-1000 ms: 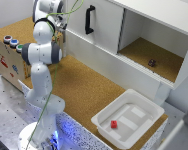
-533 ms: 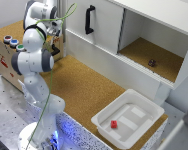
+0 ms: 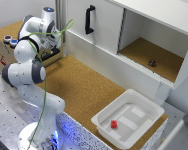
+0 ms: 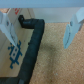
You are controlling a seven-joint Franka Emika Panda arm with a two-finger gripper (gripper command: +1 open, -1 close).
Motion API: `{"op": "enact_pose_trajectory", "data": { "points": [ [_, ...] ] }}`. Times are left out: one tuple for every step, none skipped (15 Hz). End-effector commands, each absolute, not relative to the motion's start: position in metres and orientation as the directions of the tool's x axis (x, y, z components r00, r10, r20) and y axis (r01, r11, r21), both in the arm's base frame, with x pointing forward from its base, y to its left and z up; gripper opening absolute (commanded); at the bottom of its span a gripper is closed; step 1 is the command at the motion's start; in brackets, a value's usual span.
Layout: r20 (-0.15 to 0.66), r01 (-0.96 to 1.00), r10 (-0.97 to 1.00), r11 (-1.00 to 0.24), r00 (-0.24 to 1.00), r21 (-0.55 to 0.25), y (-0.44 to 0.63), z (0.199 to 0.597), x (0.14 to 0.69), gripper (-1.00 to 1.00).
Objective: Grasp the drawer handle and open it
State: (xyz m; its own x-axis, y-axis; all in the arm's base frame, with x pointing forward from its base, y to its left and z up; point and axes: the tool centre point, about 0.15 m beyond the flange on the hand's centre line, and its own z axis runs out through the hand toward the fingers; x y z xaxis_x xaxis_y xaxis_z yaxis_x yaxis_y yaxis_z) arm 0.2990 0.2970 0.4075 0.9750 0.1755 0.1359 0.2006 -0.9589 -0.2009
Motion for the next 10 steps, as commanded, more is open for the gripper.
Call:
{"op": "enact_pose_trajectory", "data": {
  "points": [
    [0.082, 0.135, 0.119, -0.964, 0.990, -0.231, 0.309, 0.381, 0.335, 1.00],
    [0.073, 0.125, 0.111, -0.965, 0.991, -0.229, 0.314, 0.377, 0.340, 1.00],
    [0.065, 0.112, 0.099, -0.965, 0.993, -0.235, 0.320, 0.372, 0.346, 1.00],
    [0.046, 0.110, 0.102, -0.965, 0.994, -0.236, 0.328, 0.366, 0.352, 1.00],
    [0.035, 0.107, 0.101, -0.966, 0.994, -0.237, 0.332, 0.363, 0.354, 1.00],
    [0.018, 0.102, 0.101, -0.966, 0.995, -0.237, 0.338, 0.360, 0.357, 1.00],
    [0.002, 0.105, 0.108, -0.966, 0.994, -0.235, 0.344, 0.357, 0.358, 1.00],
    [-0.019, 0.104, 0.112, -0.968, 0.994, -0.229, 0.346, 0.353, 0.357, 1.00],
    [-0.042, 0.099, 0.111, -0.971, 0.993, -0.219, 0.346, 0.349, 0.356, 1.00],
    [-0.056, 0.096, 0.110, -0.972, 0.992, -0.213, 0.345, 0.346, 0.355, 1.00]
  ]
}}
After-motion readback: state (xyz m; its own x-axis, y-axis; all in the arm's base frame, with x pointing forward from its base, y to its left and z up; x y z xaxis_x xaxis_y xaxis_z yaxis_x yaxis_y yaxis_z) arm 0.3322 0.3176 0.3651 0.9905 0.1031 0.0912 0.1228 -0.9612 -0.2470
